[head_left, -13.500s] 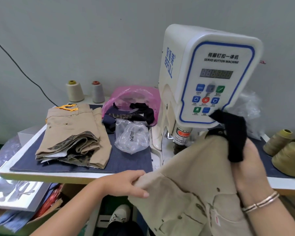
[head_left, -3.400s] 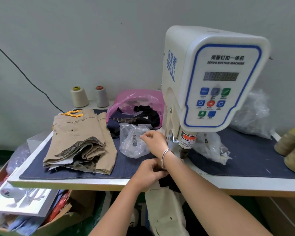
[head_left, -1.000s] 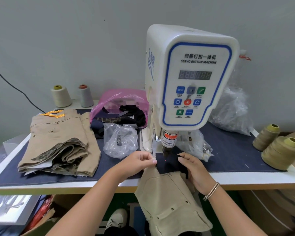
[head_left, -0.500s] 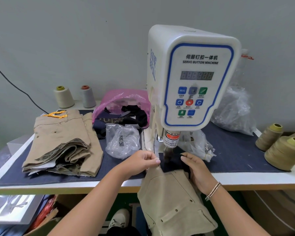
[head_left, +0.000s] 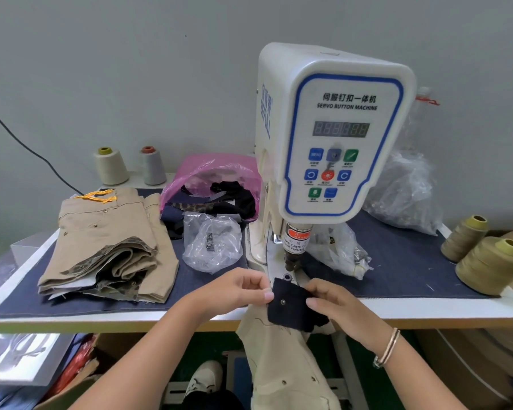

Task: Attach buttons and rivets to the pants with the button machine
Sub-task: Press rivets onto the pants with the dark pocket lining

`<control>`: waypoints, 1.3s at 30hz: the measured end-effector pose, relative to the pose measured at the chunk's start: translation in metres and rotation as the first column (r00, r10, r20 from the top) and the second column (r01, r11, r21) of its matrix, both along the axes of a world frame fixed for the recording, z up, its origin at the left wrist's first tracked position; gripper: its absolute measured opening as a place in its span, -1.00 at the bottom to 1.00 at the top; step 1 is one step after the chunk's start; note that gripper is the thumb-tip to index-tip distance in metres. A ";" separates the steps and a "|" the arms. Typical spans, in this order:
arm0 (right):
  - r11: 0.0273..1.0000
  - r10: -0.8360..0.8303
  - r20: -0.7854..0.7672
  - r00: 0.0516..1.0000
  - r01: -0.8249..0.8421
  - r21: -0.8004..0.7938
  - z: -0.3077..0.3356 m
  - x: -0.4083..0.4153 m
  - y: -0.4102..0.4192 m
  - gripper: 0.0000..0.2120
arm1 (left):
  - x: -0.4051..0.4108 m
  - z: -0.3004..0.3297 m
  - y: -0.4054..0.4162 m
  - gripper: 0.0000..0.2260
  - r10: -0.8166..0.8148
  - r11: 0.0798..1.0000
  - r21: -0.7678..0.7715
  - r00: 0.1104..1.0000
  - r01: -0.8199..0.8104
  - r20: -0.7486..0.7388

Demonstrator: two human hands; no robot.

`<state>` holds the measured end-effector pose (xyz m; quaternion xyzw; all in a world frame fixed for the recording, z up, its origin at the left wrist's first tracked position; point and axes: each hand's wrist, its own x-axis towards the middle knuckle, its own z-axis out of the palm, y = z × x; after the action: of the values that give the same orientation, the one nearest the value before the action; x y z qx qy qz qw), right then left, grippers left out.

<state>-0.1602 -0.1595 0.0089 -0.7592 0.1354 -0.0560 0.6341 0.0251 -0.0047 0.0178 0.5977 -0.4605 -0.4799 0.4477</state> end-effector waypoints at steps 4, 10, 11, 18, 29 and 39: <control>0.988 0.080 -0.041 0.996 -0.084 -0.129 0.020 0.004 0.019 -0.81 | -0.018 0.022 -0.009 -0.88 -0.053 0.996 -0.076 0.998 0.054 0.018; 0.899 -0.107 0.164 0.981 0.025 0.437 0.027 0.004 0.016 -0.71 | -0.022 0.024 -0.007 -0.80 0.042 0.982 -0.177 0.993 -0.061 -0.109; 0.858 -0.159 0.162 0.974 0.055 0.511 0.026 0.003 0.014 -0.68 | -0.021 0.021 -0.004 -0.77 0.054 0.976 -0.201 0.989 -0.081 -0.137; 0.539 -0.481 0.105 0.870 0.200 0.818 0.031 -0.013 0.006 -0.38 | -0.017 -0.002 0.025 -0.73 0.186 0.972 -0.131 0.978 -0.197 -0.095; 0.867 -0.462 0.169 0.871 0.403 0.295 0.035 -0.013 0.013 -0.70 | -0.067 0.021 0.000 -0.91 0.177 0.967 -0.124 0.934 -0.224 -0.311; 0.636 -0.670 -0.247 0.700 0.713 0.294 -0.044 -0.083 0.037 -0.47 | -0.053 0.041 -0.001 -0.86 0.205 0.915 -0.222 0.863 -0.336 -0.462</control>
<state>-0.2433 -0.1221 -0.0352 -0.5181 0.4598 -0.2247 0.6854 -0.0277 -0.0056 0.0584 0.4629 -0.3273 -0.4571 0.6853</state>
